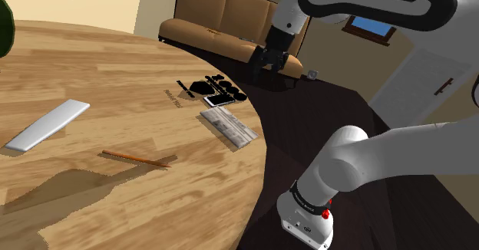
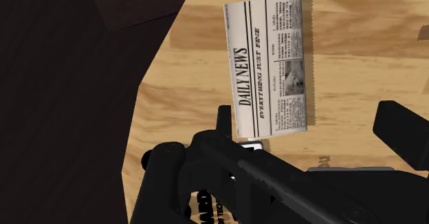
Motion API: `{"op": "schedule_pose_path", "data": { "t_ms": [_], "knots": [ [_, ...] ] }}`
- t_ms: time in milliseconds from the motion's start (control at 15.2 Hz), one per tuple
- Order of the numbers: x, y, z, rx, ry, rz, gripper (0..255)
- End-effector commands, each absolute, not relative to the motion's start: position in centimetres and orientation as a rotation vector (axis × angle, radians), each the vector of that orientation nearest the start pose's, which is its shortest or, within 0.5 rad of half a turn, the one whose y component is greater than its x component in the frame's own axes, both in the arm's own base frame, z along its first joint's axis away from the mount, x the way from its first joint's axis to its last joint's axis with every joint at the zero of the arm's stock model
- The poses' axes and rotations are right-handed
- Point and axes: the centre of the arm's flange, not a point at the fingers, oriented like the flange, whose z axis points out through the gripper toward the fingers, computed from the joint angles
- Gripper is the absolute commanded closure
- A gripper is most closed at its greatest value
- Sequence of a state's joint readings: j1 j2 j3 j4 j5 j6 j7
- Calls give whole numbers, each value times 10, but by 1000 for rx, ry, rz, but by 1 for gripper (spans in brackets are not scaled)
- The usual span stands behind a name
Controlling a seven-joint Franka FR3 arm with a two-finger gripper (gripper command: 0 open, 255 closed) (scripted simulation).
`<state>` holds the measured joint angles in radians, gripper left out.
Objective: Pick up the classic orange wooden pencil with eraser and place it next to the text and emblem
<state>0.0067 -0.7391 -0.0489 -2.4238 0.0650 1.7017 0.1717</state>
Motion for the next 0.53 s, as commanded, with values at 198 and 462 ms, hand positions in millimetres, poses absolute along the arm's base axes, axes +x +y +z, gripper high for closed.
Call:
{"op": "schedule_pose_path", "data": {
  "t_ms": [198, 462],
  "knots": [
    [353, 14, 537, -3024, 207, -6, 0],
    [383, 49, 514, -3013, 59, 5, 0]
  ]
}}
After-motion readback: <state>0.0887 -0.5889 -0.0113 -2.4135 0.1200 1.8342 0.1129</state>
